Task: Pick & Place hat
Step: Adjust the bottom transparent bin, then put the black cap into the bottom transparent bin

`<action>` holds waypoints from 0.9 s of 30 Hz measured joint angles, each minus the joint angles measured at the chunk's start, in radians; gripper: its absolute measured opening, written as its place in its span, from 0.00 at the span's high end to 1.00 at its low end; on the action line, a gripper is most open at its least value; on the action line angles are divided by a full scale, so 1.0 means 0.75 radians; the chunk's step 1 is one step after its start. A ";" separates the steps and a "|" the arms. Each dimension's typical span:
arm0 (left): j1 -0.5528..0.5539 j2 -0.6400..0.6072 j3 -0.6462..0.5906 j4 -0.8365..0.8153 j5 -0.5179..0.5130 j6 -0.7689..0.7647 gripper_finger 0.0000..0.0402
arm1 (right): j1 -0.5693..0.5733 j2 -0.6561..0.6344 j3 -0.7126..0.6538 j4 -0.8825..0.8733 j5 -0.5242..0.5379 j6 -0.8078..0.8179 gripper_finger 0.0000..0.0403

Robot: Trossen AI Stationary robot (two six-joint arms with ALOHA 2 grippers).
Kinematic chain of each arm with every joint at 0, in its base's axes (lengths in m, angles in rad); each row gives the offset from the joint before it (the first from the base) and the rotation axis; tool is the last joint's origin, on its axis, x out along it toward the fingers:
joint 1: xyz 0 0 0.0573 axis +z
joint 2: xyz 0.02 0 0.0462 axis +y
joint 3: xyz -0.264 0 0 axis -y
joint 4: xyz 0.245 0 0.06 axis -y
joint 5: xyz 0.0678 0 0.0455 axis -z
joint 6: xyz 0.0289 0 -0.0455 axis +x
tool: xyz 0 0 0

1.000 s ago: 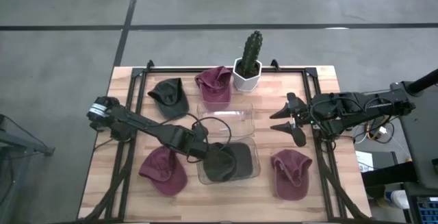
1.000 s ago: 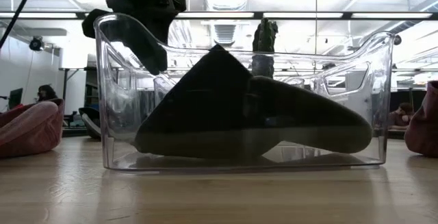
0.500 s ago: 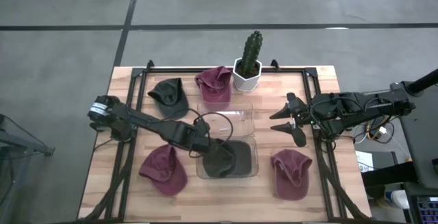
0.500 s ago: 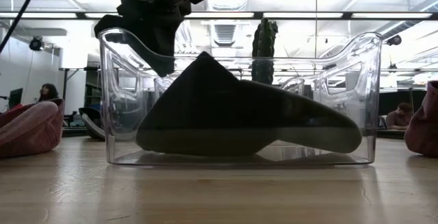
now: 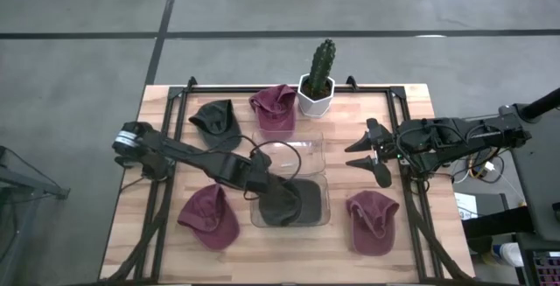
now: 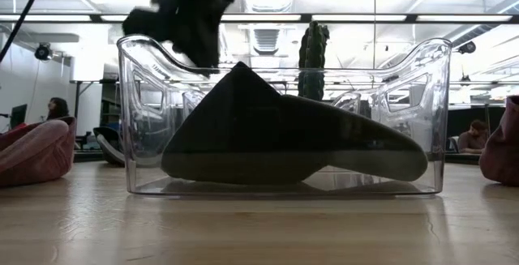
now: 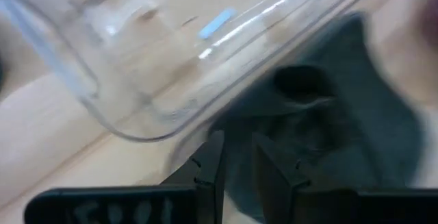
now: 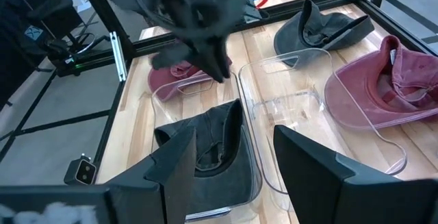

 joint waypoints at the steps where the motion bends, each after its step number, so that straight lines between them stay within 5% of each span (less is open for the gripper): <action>1: -0.007 -0.004 0.040 -0.008 0.024 0.001 0.84 | 0.000 0.000 0.000 0.000 0.000 0.000 0.52; 5: -0.042 -0.029 0.247 -0.196 -0.011 0.093 0.84 | 0.000 0.000 0.000 0.000 0.000 0.000 0.52; 10: -0.047 -0.114 0.394 -0.773 -0.472 -0.011 0.84 | 0.000 0.000 0.000 0.000 -0.006 0.001 0.52; 12: -0.022 -0.163 0.387 -0.912 -0.536 -0.158 0.84 | 0.000 0.000 0.000 0.000 -0.010 0.001 0.52; 20: 0.172 -0.423 0.109 -0.867 -0.475 -0.280 0.84 | 0.000 0.001 0.000 -0.005 -0.011 0.001 0.52; 27: 0.424 -0.704 -0.299 -0.803 -0.409 -0.525 0.84 | 0.000 0.001 0.000 -0.008 -0.011 0.001 0.52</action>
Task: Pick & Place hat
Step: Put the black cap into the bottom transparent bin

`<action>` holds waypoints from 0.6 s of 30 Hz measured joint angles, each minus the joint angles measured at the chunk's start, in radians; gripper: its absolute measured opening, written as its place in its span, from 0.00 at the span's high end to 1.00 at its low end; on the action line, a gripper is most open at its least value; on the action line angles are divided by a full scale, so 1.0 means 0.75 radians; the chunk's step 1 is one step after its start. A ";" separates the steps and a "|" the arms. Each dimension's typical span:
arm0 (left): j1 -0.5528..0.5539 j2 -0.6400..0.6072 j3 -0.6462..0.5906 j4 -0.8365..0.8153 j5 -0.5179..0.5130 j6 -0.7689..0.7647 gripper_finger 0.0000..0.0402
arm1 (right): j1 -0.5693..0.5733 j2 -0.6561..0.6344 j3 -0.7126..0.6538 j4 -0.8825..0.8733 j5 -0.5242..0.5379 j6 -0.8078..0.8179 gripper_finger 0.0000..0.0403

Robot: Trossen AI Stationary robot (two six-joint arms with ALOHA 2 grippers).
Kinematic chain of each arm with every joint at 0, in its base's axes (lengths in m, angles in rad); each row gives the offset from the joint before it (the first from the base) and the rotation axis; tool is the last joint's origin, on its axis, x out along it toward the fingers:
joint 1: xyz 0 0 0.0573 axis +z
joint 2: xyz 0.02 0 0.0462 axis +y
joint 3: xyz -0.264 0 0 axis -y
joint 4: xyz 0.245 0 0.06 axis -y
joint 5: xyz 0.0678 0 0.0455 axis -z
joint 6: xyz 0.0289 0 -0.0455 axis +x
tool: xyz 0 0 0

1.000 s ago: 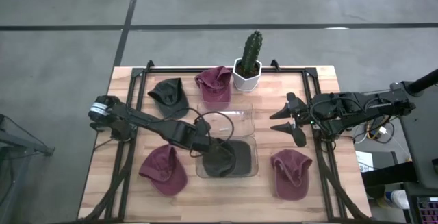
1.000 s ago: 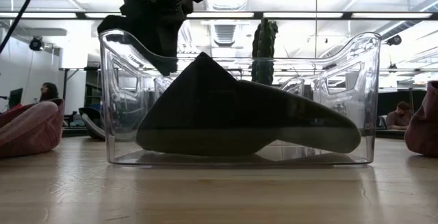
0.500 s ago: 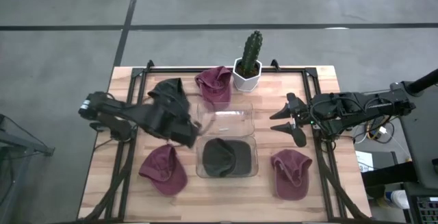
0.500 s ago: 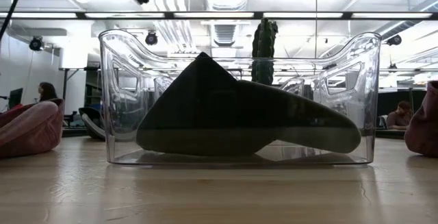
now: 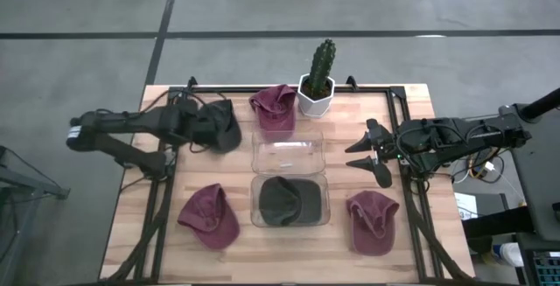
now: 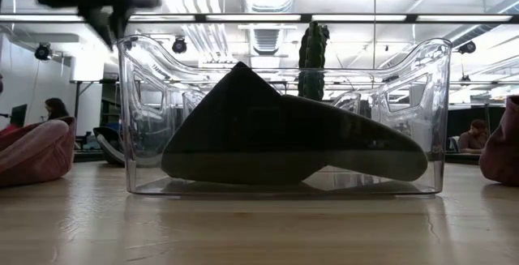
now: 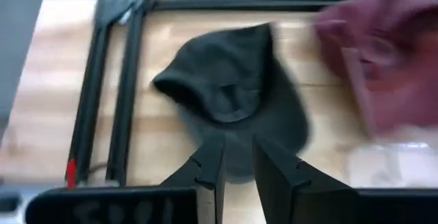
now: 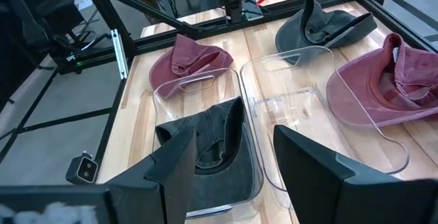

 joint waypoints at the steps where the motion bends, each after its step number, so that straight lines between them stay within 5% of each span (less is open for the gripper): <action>1: 0.038 -0.045 -0.061 0.037 0.028 -0.015 0.84 | 0.000 0.000 0.000 0.000 0.000 0.000 0.52; 9: 0.274 -0.331 -0.484 0.424 0.094 -0.016 0.84 | 0.000 0.000 0.000 0.001 0.001 0.000 0.52; 18: 0.398 -0.359 -0.710 0.654 0.193 -0.013 0.83 | -0.001 0.001 0.000 0.002 0.001 0.014 0.52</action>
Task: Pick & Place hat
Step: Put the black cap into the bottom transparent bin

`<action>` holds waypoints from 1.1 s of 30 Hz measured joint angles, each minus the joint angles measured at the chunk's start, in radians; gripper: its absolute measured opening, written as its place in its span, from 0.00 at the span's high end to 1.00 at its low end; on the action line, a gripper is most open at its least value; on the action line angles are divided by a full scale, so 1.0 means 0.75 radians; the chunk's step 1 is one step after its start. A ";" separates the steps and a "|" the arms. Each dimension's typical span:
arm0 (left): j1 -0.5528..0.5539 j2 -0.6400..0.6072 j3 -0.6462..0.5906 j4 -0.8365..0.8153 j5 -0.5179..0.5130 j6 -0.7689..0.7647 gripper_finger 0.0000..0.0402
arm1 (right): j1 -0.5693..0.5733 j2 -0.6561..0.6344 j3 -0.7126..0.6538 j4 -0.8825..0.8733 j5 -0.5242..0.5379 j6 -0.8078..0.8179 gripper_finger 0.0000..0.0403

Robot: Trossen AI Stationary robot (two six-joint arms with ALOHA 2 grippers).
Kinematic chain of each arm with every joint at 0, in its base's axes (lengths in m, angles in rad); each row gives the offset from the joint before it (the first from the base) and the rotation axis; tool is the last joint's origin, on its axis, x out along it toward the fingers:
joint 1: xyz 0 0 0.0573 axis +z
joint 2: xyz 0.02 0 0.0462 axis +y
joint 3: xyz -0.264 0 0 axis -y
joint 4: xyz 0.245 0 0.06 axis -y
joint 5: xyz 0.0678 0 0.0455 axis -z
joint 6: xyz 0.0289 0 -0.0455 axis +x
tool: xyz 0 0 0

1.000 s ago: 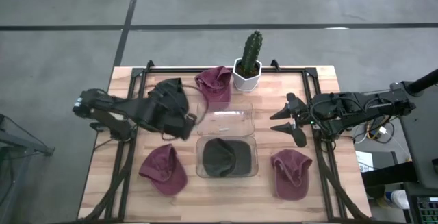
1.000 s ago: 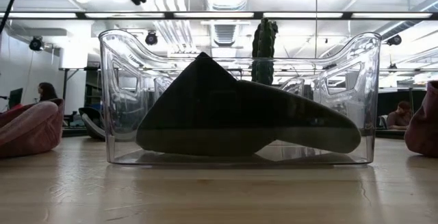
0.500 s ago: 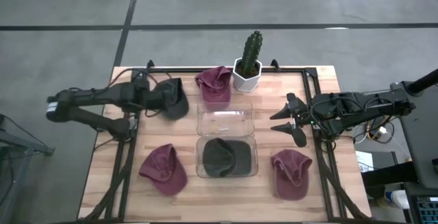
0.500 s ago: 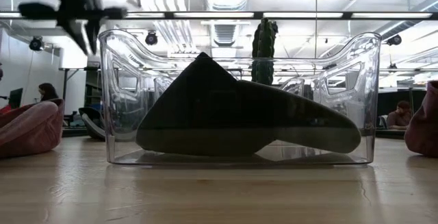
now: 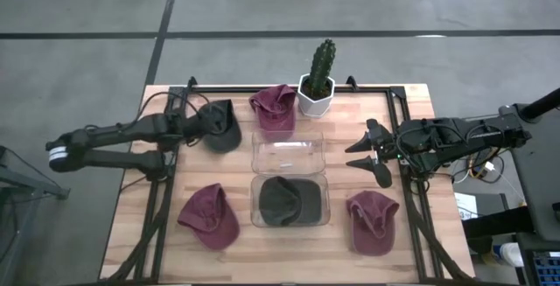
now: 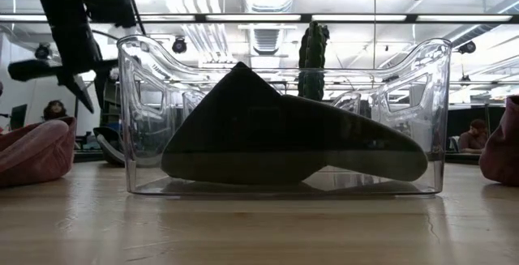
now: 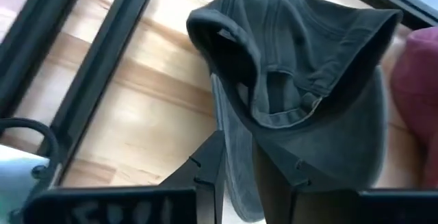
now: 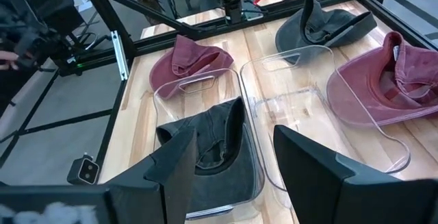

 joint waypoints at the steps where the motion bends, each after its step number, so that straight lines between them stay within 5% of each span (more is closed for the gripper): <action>1: 0.000 0.003 -0.012 0.031 -0.001 0.000 0.83 | 0.000 0.000 0.000 0.000 0.000 0.000 0.52; 20: 0.000 0.017 -0.039 0.092 -0.075 0.074 0.81 | 0.000 0.000 0.000 0.000 0.000 0.000 0.52; 33: 0.018 0.142 -0.042 0.138 -0.073 0.020 0.45 | 0.000 0.000 0.000 0.000 0.000 0.000 0.52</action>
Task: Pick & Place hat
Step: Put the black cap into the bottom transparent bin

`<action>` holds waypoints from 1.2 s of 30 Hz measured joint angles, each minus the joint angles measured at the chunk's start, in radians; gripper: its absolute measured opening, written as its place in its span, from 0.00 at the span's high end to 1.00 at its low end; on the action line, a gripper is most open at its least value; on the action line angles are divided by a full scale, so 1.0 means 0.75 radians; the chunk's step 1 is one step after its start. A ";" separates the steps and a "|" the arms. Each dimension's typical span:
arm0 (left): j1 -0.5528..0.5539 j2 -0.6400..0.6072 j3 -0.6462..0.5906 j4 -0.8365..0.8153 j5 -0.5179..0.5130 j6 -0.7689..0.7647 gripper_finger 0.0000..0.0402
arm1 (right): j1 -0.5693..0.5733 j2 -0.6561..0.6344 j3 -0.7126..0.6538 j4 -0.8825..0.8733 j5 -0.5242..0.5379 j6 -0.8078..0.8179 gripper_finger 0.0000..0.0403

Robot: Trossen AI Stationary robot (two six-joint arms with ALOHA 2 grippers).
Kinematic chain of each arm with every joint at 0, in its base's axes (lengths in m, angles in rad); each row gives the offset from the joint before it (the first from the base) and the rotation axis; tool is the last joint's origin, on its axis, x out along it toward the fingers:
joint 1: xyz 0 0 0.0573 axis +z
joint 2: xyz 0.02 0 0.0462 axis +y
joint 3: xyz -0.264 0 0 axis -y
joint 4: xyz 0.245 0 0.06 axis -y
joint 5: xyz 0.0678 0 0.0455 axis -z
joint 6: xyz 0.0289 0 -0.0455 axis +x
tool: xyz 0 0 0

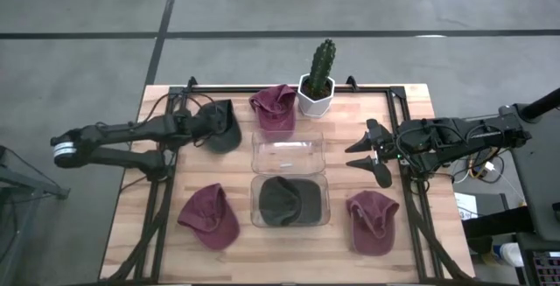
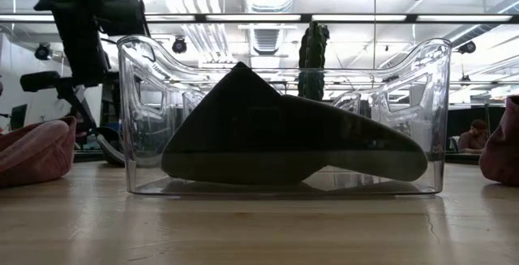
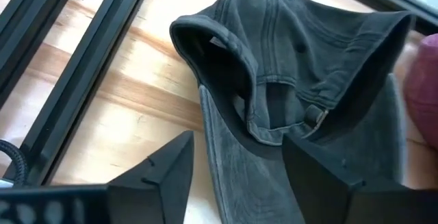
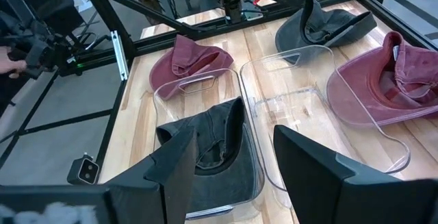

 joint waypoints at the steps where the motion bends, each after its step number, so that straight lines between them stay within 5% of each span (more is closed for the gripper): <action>1: 0.004 0.019 0.000 0.003 0.000 -0.009 0.45 | 0.000 0.000 0.000 0.000 0.000 0.000 0.52; 24: 0.097 0.376 0.000 0.151 0.028 -0.046 0.44 | 0.000 0.000 0.000 -0.002 0.000 0.025 0.52; 36: 0.111 0.504 0.000 0.268 0.109 -0.017 0.57 | 0.000 0.000 0.000 -0.002 0.000 0.025 0.52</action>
